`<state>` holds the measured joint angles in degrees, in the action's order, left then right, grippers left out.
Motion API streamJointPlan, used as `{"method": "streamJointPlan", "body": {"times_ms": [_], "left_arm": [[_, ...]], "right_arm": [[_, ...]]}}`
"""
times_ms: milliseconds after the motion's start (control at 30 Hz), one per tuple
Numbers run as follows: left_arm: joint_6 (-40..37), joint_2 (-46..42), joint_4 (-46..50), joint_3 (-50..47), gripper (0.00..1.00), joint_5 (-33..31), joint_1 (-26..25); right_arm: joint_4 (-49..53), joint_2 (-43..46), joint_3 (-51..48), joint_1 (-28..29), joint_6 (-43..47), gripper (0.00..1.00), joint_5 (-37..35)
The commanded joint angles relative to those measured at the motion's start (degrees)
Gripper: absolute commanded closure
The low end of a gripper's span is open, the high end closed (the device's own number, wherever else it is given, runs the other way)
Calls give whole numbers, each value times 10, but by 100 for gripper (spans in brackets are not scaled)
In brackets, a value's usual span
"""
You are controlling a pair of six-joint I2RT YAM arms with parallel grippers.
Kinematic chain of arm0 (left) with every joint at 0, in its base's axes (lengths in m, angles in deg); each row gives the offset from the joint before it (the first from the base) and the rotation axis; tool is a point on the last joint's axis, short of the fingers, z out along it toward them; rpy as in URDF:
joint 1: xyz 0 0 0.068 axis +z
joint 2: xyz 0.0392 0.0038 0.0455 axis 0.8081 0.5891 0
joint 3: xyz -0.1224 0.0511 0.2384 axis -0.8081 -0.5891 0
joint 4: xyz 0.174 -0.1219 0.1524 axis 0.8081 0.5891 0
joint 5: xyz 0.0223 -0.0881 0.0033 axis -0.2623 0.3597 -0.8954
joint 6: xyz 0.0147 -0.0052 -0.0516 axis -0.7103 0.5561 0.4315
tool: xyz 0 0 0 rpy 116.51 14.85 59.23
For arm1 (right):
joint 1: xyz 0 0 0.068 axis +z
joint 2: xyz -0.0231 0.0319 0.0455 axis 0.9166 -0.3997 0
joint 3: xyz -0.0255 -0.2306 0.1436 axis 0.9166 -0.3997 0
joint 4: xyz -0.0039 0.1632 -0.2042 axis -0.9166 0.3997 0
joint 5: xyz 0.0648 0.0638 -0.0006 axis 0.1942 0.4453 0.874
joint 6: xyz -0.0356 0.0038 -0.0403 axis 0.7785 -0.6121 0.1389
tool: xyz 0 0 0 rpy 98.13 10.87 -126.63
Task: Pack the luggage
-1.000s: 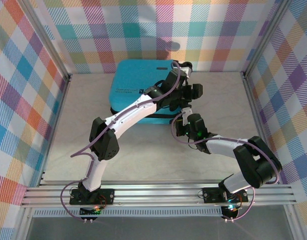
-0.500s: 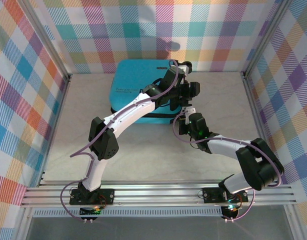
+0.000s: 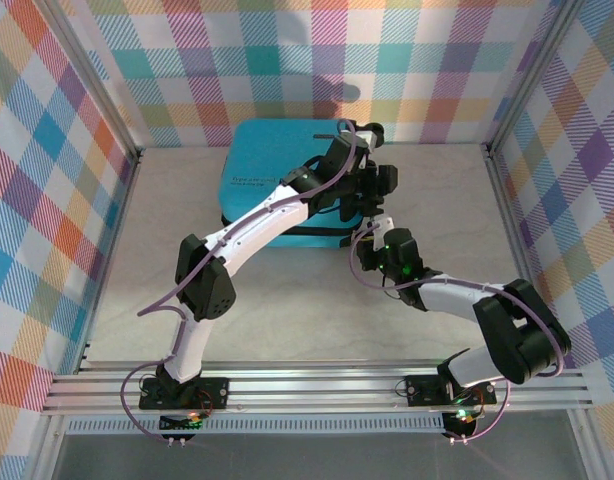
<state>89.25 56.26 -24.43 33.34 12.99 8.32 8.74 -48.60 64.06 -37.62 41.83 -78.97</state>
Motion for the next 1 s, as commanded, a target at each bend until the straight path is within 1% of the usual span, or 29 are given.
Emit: {"method": "streamJointPlan", "body": {"times_ms": [0,67,200,367,400,433,567,633,733,833,867,967], "left_arm": [[-14,-39,16,-2,18,-7,2],[-15,-43,15,-2,18,1,2],[-16,-47,13,-2,18,7,-1],[-11,-40,-1,0,17,37,-2],[-9,-38,-8,-2,17,42,-4],[-4,-34,-15,-1,17,47,-6],[8,-10,-28,9,17,56,-9],[14,-1,-28,12,17,53,-10],[17,6,-28,11,17,50,-10],[18,11,-20,12,17,31,-9],[19,12,-15,13,17,24,-9],[17,19,0,21,17,12,-9]], "right_arm": [[-50,11,-12,-3,14,72,30],[-54,11,-16,-3,15,67,28],[-49,5,-10,-3,21,60,35],[-51,-38,19,-3,20,62,39],[-54,-45,22,-3,18,64,39],[-57,-52,27,-3,17,68,39],[-58,-67,37,-3,10,92,24],[-66,-62,31,-5,8,99,21],[-66,-51,30,-6,9,100,10],[-66,-39,24,-9,11,100,-4],[-47,-35,23,-12,11,100,-6],[-38,-28,22,-21,7,100,-9]]}}
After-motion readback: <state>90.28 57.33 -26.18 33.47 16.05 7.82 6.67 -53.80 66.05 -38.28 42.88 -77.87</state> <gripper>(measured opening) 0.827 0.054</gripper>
